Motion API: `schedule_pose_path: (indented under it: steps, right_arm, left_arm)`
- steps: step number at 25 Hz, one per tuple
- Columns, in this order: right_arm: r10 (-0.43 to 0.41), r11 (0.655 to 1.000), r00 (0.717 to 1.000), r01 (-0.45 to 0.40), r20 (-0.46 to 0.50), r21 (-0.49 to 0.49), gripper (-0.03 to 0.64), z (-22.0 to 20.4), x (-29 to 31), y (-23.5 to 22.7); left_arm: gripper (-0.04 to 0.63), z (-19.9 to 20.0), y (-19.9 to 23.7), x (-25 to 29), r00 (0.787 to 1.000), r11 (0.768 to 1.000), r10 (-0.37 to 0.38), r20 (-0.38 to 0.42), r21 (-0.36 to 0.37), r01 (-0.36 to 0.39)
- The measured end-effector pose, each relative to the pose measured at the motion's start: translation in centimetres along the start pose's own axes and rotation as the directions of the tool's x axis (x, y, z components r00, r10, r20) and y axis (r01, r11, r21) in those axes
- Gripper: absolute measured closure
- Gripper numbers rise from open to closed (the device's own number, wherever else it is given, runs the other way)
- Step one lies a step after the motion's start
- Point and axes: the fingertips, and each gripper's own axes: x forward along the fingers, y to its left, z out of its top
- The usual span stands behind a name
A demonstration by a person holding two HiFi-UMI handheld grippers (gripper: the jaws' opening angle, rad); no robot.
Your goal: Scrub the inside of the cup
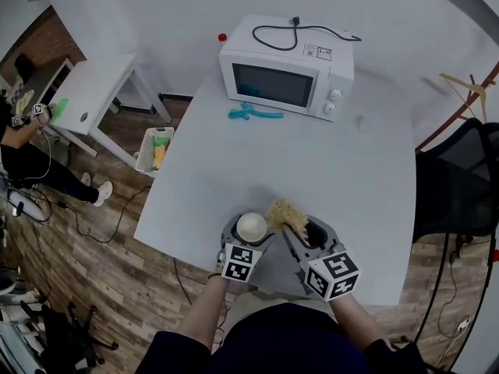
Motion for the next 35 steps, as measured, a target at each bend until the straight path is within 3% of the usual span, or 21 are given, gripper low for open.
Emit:
schedule_pose_path:
  steps: [16,24,31,35]
  right_arm:
    - [0.011,1.000,0.999,-0.012,-0.030,-0.013,0.442,-1.3,-0.3,0.5]
    - [0.118,0.989,0.988,-0.125,-0.100,-0.074,0.442,-3.4,-1.0,4.4]
    - [0.216,0.942,0.960,-0.253,-0.180,-0.219,0.442,-4.7,-1.2,9.1]
    - [0.264,0.873,0.932,-0.340,-0.248,-0.349,0.442,-5.2,-1.3,12.3]
  left_arm:
    - [0.144,-0.5,-0.4,-0.7,1.000,0.998,0.027,-0.008,0.050,-0.027]
    - [0.144,-0.2,-0.7,-4.1,0.996,0.986,0.084,0.010,0.146,-0.085]
    - [0.144,-0.4,-0.9,-7.8,0.991,0.966,0.131,0.017,0.222,-0.131]
    - [0.144,-1.0,-1.2,-9.8,0.989,0.951,0.147,0.006,0.274,-0.143]
